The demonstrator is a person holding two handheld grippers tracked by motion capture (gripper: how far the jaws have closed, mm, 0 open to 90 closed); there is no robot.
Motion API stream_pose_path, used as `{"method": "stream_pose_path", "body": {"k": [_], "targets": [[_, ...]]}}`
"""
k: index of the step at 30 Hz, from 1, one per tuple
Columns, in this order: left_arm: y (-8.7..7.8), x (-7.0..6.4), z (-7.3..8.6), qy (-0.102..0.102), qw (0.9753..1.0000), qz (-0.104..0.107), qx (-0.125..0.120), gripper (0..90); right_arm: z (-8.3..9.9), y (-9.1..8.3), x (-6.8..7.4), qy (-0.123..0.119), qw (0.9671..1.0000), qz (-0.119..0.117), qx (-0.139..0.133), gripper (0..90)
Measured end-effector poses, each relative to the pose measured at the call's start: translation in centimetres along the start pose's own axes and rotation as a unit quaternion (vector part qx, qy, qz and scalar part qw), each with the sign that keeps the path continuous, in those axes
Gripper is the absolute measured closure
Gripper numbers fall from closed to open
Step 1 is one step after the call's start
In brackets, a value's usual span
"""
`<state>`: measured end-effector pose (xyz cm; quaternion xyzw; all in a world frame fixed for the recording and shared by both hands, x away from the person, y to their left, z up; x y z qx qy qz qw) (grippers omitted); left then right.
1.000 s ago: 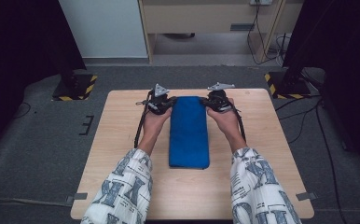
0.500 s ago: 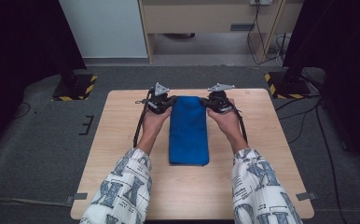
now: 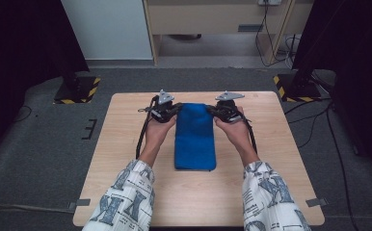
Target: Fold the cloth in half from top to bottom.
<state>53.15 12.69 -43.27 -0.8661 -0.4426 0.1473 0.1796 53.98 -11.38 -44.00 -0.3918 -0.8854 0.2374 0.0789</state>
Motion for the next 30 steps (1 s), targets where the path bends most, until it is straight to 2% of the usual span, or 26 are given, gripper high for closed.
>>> {"method": "stream_pose_path", "body": {"k": [8,12,22,30], "targets": [[-1.7,-0.8,0.0,0.018,0.9998,0.009,0.004,87.6,0.4,-1.3,1.0,-0.008,0.9999,-0.007,-0.012,86.9],[-2.2,-0.9,0.2,0.016,0.9998,0.01,0.008,87.6,0.7,-1.7,1.2,-0.002,0.9998,-0.01,-0.018,87.0],[-2.8,-1.8,0.7,0.026,0.9992,0.023,0.018,87.5,1.4,-2.7,1.7,-0.012,0.9997,-0.012,-0.015,87.0],[-3.4,-2.0,1.6,0.023,0.9991,0.028,0.022,87.4,2.0,-3.4,2.5,-0.022,0.9994,-0.023,-0.012,86.9]]}}
Point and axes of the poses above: each handheld gripper's, and its own axes: y roughly forward along the jaws, z roughly out of its underside, x roughly to its left, the point moved 1 cm from there along y, roughly forward along the jaws, and after that the axes turned 6 degrees about -y, right-handed, at the moved point
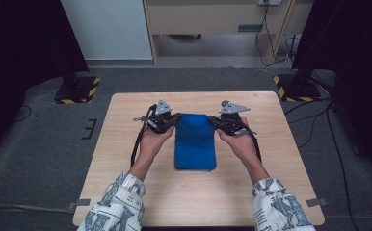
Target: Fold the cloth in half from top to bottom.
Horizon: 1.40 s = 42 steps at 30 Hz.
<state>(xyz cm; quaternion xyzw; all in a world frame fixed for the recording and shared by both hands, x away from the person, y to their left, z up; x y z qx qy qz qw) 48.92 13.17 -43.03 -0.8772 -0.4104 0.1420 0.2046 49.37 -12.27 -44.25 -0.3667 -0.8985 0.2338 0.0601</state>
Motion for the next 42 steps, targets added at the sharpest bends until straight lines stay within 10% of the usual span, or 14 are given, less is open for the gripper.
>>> {"method": "stream_pose_path", "body": {"k": [26,42], "targets": [[-1.1,-1.3,3.9,-0.031,0.9992,0.025,0.011,82.4,2.5,-0.6,2.3,-0.013,0.9993,-0.03,0.018,86.8],[-1.5,-1.0,4.9,-0.074,0.997,0.022,-0.004,33.8,3.0,-0.2,2.8,-0.014,0.9989,-0.041,0.021,86.9]]}}
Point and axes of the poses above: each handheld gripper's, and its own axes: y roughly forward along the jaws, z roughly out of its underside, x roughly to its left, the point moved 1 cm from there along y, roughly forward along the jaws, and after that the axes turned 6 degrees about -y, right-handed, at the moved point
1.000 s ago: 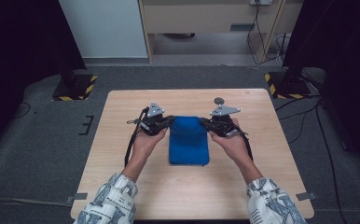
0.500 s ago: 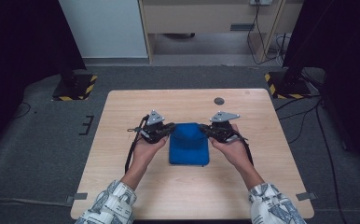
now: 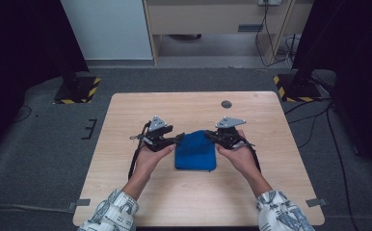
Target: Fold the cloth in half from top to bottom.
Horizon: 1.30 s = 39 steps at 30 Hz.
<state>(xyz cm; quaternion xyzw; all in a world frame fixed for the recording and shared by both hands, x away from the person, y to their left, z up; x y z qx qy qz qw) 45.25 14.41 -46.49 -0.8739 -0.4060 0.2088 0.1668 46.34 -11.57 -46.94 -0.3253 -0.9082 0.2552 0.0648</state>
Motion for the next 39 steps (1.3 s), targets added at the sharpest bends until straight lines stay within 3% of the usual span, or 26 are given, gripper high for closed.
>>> {"method": "stream_pose_path", "body": {"k": [12,19,29,39], "targets": [[-0.8,0.7,0.3,-0.028,0.9996,-0.001,-0.005,14.4,0.0,0.0,0.6,-0.002,1.0,-0.008,0.001,86.9],[-1.1,1.5,0.8,-0.037,0.9993,-0.007,-0.003,11.5,0.4,-0.2,1.0,-0.004,0.9999,-0.012,0.002,86.9],[-1.7,2.1,1.3,-0.031,0.9994,-0.016,-0.001,10.4,0.4,-0.4,2.1,-0.015,0.9996,-0.023,0.009,86.7],[-1.8,2.8,1.9,-0.037,0.999,-0.023,0.005,10.4,1.8,-0.9,2.8,-0.028,0.9991,-0.023,0.022,85.5]]}}
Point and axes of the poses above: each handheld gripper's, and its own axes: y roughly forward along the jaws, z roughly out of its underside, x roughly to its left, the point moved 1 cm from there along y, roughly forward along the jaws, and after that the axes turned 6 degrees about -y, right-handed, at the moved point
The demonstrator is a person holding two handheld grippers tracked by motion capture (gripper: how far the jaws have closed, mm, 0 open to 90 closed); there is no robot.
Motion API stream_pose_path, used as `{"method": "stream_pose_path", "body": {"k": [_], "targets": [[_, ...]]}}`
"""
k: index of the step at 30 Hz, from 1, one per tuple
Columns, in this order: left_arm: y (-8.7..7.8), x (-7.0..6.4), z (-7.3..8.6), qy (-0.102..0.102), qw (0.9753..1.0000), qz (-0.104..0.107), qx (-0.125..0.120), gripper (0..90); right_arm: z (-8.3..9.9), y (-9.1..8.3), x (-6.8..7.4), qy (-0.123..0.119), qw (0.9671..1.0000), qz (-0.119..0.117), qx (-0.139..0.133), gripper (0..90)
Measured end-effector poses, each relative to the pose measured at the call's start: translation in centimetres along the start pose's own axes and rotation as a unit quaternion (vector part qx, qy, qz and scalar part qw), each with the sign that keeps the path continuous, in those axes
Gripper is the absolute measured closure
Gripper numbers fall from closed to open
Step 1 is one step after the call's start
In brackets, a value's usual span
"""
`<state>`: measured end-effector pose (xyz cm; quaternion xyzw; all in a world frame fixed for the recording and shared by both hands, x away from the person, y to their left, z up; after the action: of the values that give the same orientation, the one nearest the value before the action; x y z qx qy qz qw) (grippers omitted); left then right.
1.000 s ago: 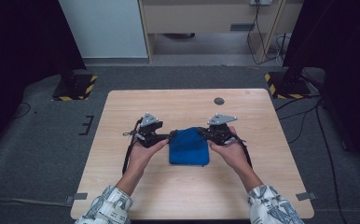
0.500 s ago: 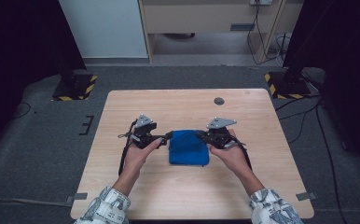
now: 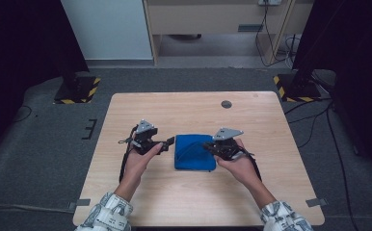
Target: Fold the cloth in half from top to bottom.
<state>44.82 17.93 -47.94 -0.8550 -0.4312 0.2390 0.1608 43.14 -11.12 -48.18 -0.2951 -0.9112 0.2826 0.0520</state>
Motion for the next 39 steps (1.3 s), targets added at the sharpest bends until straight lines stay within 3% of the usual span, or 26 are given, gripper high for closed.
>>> {"method": "stream_pose_path", "body": {"k": [14,26,39], "targets": [[0.5,0.0,1.0,0.002,0.9998,-0.008,0.017,10.4,2.5,-0.6,1.3,-0.01,0.9998,-0.01,0.016,80.4],[0.2,0.0,1.9,0.015,0.9994,-0.011,0.029,10.4,4.0,-0.8,1.9,-0.016,0.9993,-0.008,0.033,74.2],[0.6,-1.2,3.0,0.05,0.9976,-0.012,0.046,10.1,5.4,-1.1,2.6,-0.014,0.9984,-0.008,0.054,60.4]]}}
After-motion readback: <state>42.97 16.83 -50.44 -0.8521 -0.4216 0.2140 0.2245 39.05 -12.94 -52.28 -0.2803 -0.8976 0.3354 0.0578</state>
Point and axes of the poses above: each handheld gripper's, and its own axes: y roughly forward along the jaws, z roughly out of its underside, x roughly to its left, the point moved 1 cm from there along y, roughly forward along the jaws, and after that the axes turned 6 degrees about -y, right-handed, at the moved point
